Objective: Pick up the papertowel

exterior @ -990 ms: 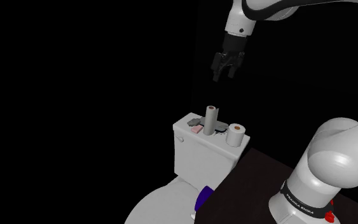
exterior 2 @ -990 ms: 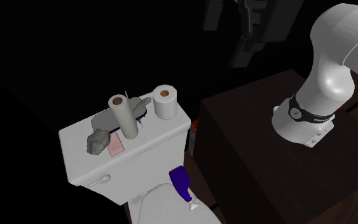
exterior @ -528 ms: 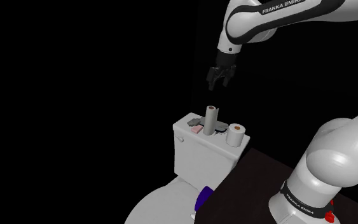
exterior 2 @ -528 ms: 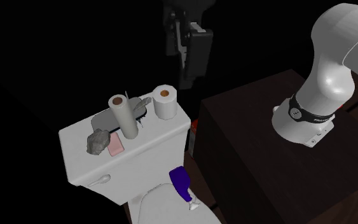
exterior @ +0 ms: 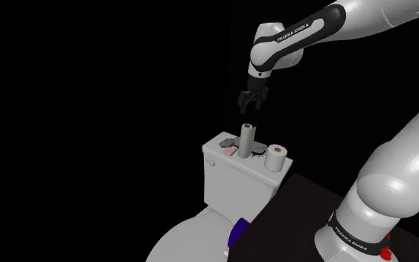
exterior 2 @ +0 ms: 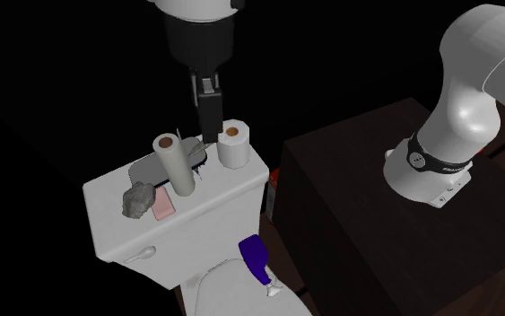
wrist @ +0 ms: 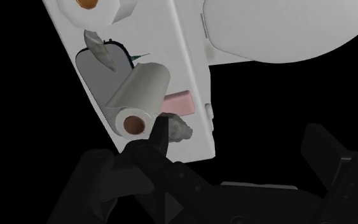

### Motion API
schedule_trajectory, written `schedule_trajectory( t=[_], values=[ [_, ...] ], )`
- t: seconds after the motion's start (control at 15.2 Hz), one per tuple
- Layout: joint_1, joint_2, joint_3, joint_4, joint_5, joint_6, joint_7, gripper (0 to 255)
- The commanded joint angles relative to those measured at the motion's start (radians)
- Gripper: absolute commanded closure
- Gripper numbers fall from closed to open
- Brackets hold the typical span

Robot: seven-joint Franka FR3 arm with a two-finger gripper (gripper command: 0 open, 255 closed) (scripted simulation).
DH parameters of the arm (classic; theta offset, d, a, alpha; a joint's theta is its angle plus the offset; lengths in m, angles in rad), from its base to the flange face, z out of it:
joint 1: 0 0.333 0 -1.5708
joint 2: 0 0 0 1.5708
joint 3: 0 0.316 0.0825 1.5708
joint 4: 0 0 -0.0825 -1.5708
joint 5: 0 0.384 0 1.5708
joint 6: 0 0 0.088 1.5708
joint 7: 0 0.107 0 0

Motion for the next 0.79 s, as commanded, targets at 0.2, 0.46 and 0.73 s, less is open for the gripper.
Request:
schedule_trajectory(
  t=[0.2, 0.46, 0.73],
  values=[
    [-0.021, 0.176, -0.038, 0.079, 0.019, 0.087, -0.052, 0],
    [-0.043, 0.321, -0.058, 0.16, 0.049, 0.141, -0.097, 0],
    [-0.074, 0.468, -0.067, 0.259, 0.085, 0.178, -0.141, 0]
  ],
)
